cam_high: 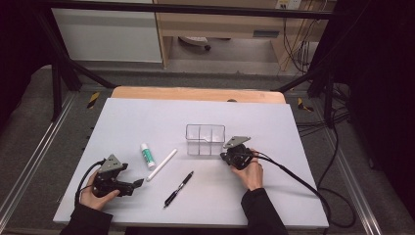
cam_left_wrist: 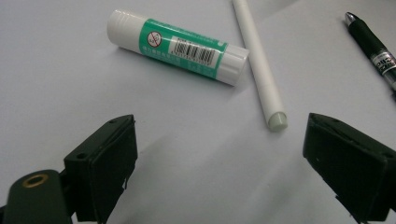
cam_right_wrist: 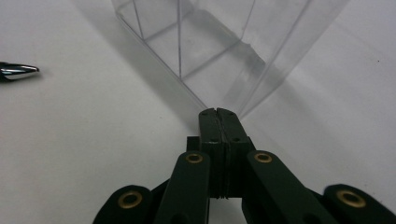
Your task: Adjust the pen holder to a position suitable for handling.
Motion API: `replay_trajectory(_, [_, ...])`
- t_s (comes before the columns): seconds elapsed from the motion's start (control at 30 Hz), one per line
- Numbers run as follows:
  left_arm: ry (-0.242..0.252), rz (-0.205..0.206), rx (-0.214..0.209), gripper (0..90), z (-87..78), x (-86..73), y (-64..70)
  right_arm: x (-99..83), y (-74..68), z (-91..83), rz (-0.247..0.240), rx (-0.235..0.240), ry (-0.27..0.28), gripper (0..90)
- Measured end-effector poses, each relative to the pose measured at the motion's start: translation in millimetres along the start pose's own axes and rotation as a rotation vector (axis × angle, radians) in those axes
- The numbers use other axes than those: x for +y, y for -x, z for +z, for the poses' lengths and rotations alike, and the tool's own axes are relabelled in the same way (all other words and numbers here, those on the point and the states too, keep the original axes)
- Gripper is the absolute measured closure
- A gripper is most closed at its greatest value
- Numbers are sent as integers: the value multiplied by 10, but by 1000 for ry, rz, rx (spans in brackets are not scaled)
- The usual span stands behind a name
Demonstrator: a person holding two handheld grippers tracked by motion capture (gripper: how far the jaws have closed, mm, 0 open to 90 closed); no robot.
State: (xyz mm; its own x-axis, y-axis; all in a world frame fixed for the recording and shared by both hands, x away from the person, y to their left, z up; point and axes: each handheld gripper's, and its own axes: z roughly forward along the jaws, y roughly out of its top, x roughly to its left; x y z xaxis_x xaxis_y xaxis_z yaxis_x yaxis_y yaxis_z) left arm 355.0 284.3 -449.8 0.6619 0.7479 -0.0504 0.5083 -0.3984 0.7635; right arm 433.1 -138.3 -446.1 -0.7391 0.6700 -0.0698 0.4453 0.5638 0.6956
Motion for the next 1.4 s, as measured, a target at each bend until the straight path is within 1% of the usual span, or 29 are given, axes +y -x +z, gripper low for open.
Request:
replay_trajectory(0.1, [1, -2, 0, 99, -5, 4, 2, 10, -30, -72, 6, 23, 26, 846])
replay_trajectory(0.17, [0, -4, -1, 99, -8, 8, 6, 11, -54, -142, 6, 31, 36, 778])
replay_trajectory(0.2, [-1, -3, -1, 98, -11, 11, 8, 8, -62, -182, 6, 28, 40, 731])
replay_trajectory(0.23, [-2, -3, -2, 98, -15, 15, 12, 2, -69, -218, 12, 21, 44, 662])
replay_trajectory(0.27, [-4, -3, -4, 97, -16, 20, 15, -10, -68, -252, 26, 23, 49, 607])
replay_trajectory(0.33, [-9, -5, -7, 93, -13, 26, 25, -46, -46, -317, 57, 27, 76, 522])
replay_trajectory(0.4, [-15, -3, -8, 90, -12, 32, 36, -93, -17, -368, 97, 27, 81, 426])
replay_trajectory(0.5, [-20, -6, -7, 88, -10, 52, 53, -184, 26, -414, 119, 34, 92, 332])
replay_trajectory(0.57, [-20, -5, -10, 87, -12, 64, 63, -244, 44, -436, 122, 27, 98, 265])
replay_trajectory(0.63, [-23, -2, -8, 88, -12, 78, 75, -292, 66, -454, 129, 29, 81, 190])
replay_trajectory(0.67, [-24, -1, -8, 89, -11, 86, 82, -317, 73, -461, 137, 31, 78, 168])
replay_trajectory(0.73, [-29, 1, -7, 90, -6, 105, 98, -370, 88, -491, 148, 42, 77, 142])
replay_trajectory(0.8, [-33, 5, -8, 91, -2, 124, 124, -425, 109, -521, 158, 38, 83, 103])
replay_trajectory(0.87, [-36, 12, -9, 92, 1, 148, 150, -474, 144, -549, 181, 42, 77, 64])
replay_trajectory(0.9, [-38, 13, -9, 92, 2, 160, 165, -500, 160, -565, 193, 39, 71, 52])
replay_trajectory(1.0, [-44, 18, -10, 93, 11, 193, 202, -589, 202, -610, 211, 31, 86, 29])
replay_trajectory(1.07, [-44, 15, -15, 95, 19, 208, 226, -652, 219, -639, 220, 37, 93, 17])
replay_trajectory(1.13, [-48, 14, -20, 95, 38, 223, 256, -706, 231, -659, 225, 48, 92, 6])
replay_trajectory(1.2, [-54, 19, -22, 95, 74, 241, 296, -757, 239, -674, 200, 45, 91, 6])
replay_trajectory(1.27, [-61, 27, -24, 95, 104, 268, 335, -791, 246, -698, 208, 43, 85, 6])
replay_trajectory(1.3, [-59, 29, -29, 95, 116, 283, 355, -804, 254, -713, 207, 44, 85, 6])
replay_trajectory(1.33, [-61, 33, -31, 95, 127, 300, 375, -816, 263, -726, 197, 42, 89, 6])
replay_trajectory(1.4, [-65, 45, -32, 94, 150, 343, 418, -834, 266, -755, 202, 38, 83, 6])
